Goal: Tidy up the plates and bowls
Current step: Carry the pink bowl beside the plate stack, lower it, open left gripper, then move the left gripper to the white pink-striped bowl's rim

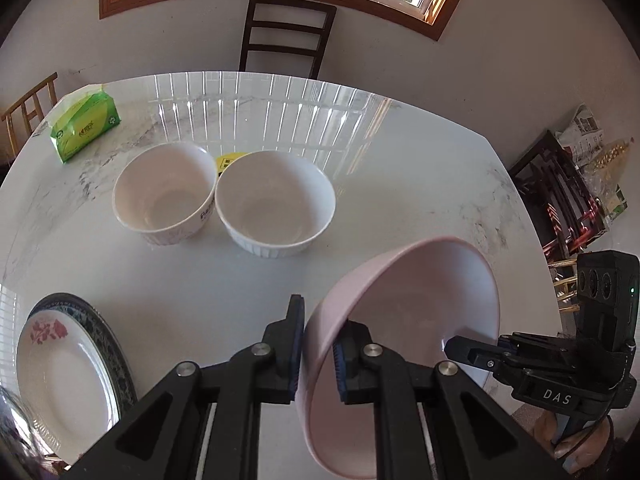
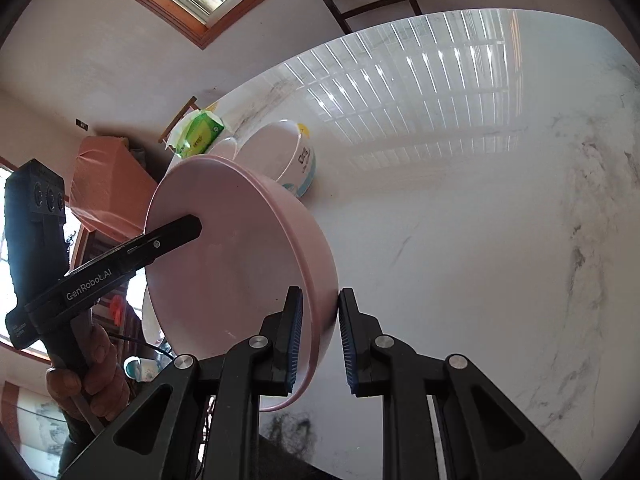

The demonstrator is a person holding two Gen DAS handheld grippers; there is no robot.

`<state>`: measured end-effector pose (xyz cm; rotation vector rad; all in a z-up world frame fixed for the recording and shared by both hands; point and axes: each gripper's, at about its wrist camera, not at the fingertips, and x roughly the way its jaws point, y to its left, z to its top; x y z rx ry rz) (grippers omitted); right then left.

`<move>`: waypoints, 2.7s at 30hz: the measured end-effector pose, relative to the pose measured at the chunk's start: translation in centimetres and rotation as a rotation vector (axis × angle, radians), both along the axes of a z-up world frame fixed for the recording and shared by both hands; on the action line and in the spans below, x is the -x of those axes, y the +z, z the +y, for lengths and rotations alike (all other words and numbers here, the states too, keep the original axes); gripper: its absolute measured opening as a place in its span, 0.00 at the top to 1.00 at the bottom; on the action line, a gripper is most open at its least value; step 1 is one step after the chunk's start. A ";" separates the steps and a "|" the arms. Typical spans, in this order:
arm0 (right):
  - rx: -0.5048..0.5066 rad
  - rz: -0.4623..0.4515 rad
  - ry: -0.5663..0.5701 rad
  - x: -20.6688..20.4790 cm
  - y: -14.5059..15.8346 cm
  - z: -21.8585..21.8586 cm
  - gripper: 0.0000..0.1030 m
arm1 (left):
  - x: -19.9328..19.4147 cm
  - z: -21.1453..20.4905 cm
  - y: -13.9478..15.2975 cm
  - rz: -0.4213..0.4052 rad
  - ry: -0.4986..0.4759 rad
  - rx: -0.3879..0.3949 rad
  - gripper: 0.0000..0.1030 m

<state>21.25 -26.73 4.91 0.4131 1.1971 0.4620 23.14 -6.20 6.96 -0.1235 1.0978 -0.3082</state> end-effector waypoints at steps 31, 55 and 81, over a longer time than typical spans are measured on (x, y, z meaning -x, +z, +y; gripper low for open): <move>0.043 0.091 0.095 2.7 -3.7 10.0 0.82 | 6.0 11.2 -6.5 0.107 0.123 0.014 0.85; -0.152 -0.115 0.083 0.8 3.5 10.1 0.74 | 4.5 13.9 -1.1 -0.098 0.150 0.020 0.58; -0.111 0.247 -0.186 -14.4 -3.4 18.0 0.74 | -13.8 16.6 -4.0 0.040 0.172 -0.025 0.58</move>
